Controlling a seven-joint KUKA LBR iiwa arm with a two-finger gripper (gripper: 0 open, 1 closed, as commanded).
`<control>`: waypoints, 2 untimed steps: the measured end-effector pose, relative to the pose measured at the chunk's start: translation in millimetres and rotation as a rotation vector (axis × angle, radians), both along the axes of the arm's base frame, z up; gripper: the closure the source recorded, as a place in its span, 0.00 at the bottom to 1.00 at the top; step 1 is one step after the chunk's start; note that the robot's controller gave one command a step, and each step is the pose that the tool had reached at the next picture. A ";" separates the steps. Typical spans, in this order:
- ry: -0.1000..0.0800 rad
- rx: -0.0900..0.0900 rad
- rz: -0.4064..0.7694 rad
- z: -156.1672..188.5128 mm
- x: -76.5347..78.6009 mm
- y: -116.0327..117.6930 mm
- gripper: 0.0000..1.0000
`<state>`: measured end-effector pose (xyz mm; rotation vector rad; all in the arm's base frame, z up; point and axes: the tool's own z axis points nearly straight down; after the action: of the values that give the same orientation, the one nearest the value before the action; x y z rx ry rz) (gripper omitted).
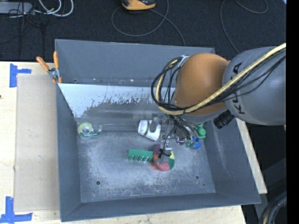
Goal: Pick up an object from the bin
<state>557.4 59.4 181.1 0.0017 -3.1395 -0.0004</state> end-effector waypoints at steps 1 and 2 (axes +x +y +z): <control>0.002 0.000 -0.081 -57.9 -9.6 -0.4 0.00; 0.009 -0.002 -0.092 -106.1 -11.3 0.0 0.00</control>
Offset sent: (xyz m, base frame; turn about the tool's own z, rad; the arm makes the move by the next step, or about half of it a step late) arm 0.0000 -0.0004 -0.0519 0.0609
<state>546.2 59.3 75.0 -0.1419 -3.1273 0.0019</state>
